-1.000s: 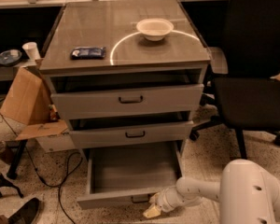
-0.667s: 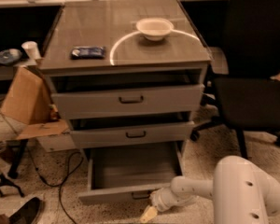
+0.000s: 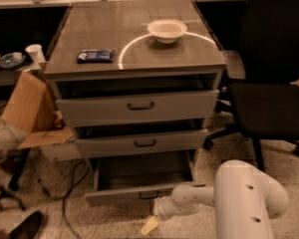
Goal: Close bottom drawer
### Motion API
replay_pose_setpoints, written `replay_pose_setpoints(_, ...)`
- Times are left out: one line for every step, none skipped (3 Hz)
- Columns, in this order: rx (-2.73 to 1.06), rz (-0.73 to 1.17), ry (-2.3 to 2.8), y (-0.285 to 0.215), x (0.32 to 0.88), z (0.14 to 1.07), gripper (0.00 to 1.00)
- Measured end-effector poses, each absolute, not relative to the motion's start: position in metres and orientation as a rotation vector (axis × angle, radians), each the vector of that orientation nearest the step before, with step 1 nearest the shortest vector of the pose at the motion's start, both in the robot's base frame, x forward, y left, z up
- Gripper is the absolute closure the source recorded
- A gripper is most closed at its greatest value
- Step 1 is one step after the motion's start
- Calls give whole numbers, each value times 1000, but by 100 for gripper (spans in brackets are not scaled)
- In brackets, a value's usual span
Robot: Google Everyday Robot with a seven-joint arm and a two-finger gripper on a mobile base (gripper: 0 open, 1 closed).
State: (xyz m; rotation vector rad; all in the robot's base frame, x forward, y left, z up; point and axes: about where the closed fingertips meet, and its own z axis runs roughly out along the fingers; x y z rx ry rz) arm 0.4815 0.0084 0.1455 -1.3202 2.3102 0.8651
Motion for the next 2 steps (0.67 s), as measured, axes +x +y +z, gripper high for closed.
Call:
replay_pose_setpoints(-1320,865,2310,8,481,145,0)
replay_pose_setpoints(-1318,853,2322,53,500,139,0)
